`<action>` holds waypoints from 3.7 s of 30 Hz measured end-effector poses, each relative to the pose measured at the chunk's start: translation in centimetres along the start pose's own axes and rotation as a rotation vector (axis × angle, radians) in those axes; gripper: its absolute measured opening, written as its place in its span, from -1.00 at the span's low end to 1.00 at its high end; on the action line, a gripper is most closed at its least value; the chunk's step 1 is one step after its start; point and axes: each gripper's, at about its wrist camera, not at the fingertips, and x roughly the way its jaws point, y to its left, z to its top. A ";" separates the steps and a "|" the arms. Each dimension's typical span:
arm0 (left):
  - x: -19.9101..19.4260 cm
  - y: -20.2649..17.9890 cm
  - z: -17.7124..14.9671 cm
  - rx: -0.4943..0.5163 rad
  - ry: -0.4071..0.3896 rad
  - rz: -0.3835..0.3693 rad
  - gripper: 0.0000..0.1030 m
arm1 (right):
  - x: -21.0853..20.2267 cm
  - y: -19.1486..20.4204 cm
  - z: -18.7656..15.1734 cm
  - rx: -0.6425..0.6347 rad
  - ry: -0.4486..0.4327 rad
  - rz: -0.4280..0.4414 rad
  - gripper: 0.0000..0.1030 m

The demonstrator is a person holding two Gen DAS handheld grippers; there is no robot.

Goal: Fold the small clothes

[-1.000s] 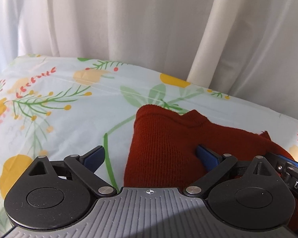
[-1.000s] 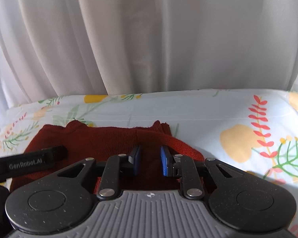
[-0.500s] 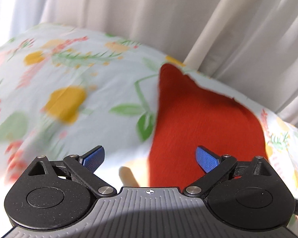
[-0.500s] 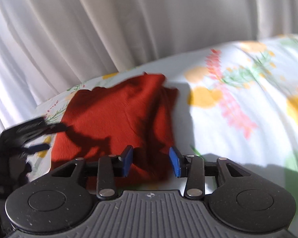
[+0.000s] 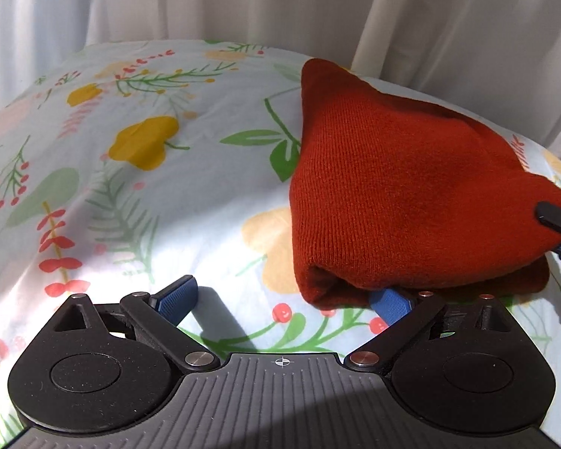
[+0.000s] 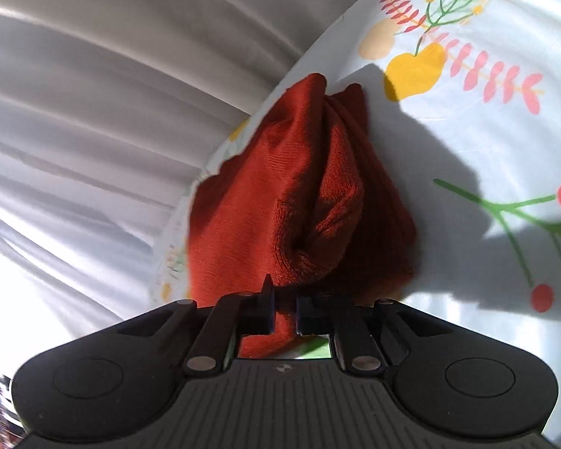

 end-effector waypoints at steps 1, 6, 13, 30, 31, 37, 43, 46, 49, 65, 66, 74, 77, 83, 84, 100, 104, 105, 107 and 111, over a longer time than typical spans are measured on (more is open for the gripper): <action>0.0 0.2 0.1 -0.011 -0.004 0.016 0.95 | -0.3 -0.5 0.2 0.045 -0.006 0.039 -0.84; -0.5 2.0 0.2 -0.079 0.033 0.057 0.96 | -0.5 -0.2 0.3 -0.123 -0.025 -0.183 -0.83; -3.9 4.1 1.7 -0.217 -0.012 0.035 0.91 | -0.1 4.1 -2.3 -0.486 -0.040 -0.422 -0.66; -3.3 -0.5 2.6 -0.009 0.067 0.122 0.95 | 0.4 4.6 -3.1 -0.663 0.086 -0.601 0.17; -3.5 -0.9 2.5 0.007 0.074 0.133 0.95 | 0.2 4.9 -3.6 -0.680 0.098 -0.603 0.28; -4.2 -2.2 2.0 0.068 0.118 0.134 0.96 | 0.2 7.1 -5.5 -0.770 0.150 -0.677 0.82; -5.5 -2.8 2.0 0.076 0.102 0.126 0.96 | 0.4 8.9 -6.1 -0.799 0.178 -0.693 0.92; -5.8 -2.6 2.2 0.073 0.104 0.123 0.96 | 0.6 9.5 -6.1 -0.795 0.185 -0.711 0.92; -6.0 -2.3 2.3 0.062 0.107 0.115 0.96 | 0.8 10.1 -6.0 -0.790 0.187 -0.726 0.92; -6.3 -2.2 2.6 0.083 0.111 0.088 0.96 | 0.9 11.0 -5.5 -0.736 0.157 -0.769 0.92; -6.2 -2.2 2.6 0.085 0.112 0.087 0.96 | 0.9 11.0 -5.5 -0.734 0.156 -0.770 0.92; -6.1 -2.3 2.5 0.093 0.125 0.079 0.96 | 1.0 11.0 -5.4 -0.725 0.151 -0.776 0.92; -6.0 -2.3 2.4 0.097 0.128 0.078 0.96 | 0.9 10.9 -5.3 -0.720 0.152 -0.778 0.92; -6.0 -2.4 2.4 0.101 0.134 0.075 0.96 | 1.0 10.8 -5.3 -0.713 0.153 -0.786 0.92; -6.0 -2.4 2.5 0.101 0.135 0.075 0.96 | 1.0 10.8 -5.2 -0.713 0.152 -0.786 0.92; -6.0 -2.6 2.5 0.101 0.143 0.067 0.96 | 0.8 10.8 -5.0 -0.702 0.147 -0.791 0.92; -6.0 -2.6 2.6 0.102 0.144 0.065 0.96 | 0.7 10.8 -5.0 -0.700 0.145 -0.794 0.92; -6.0 -2.6 2.6 0.102 0.145 0.065 0.96 | 0.7 10.8 -4.9 -0.699 0.145 -0.793 0.92; -6.0 -2.6 2.6 0.103 0.145 0.063 0.96 | 0.7 10.8 -4.9 -0.698 0.145 -0.795 0.92; -6.1 -2.7 2.5 0.104 0.145 0.063 0.96 | 0.6 10.8 -4.9 -0.699 0.144 -0.799 0.92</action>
